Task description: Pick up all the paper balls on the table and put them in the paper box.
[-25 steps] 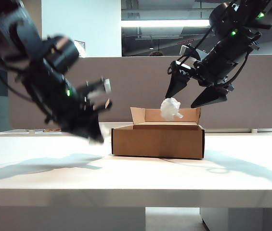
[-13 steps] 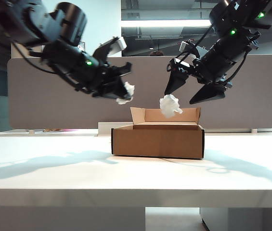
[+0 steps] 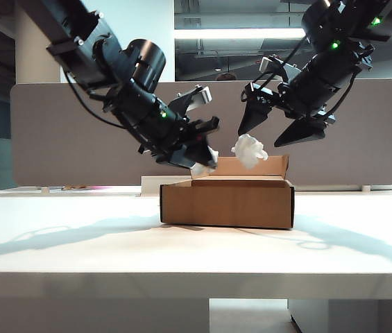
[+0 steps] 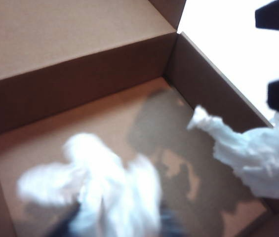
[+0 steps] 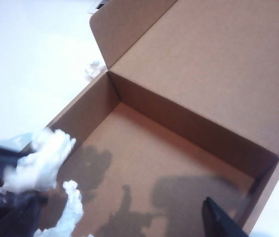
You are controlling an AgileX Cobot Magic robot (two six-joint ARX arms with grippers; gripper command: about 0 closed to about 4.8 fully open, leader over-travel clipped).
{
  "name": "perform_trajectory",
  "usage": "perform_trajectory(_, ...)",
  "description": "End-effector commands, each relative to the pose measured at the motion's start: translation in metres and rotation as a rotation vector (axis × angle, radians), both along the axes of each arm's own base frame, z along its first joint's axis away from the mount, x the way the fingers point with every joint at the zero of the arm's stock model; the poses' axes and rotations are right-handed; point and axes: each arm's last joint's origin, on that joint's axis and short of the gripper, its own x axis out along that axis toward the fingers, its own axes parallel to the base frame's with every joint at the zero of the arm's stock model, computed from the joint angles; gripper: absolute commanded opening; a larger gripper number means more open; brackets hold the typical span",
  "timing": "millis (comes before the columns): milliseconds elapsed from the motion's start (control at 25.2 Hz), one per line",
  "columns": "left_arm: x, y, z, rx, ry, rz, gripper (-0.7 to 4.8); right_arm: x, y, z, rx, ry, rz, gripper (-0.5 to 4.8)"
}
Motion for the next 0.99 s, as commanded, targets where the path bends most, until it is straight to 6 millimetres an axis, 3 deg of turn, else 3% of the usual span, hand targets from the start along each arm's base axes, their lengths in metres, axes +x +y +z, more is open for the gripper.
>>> perform_trajectory(40,0.002,0.0,0.004,0.02,0.048,-0.001,3.05,0.001,0.001,0.005,0.008,-0.029,-0.003,4.79)
perform_trajectory(158,0.002,0.0,0.007,0.024,0.058,-0.001,4.79,0.001,0.001,0.006,0.008,-0.03,-0.003,4.79)
perform_trajectory(674,-0.012,-0.026,0.016,-0.059,0.06,-0.183,4.79,0.003,0.001,0.009,0.016,-0.072,-0.011,4.79)
perform_trajectory(990,-0.013,-0.039,0.024,-0.077,-0.048,-0.159,4.79,0.0,0.002,0.006,0.062,-0.004,0.029,4.79)
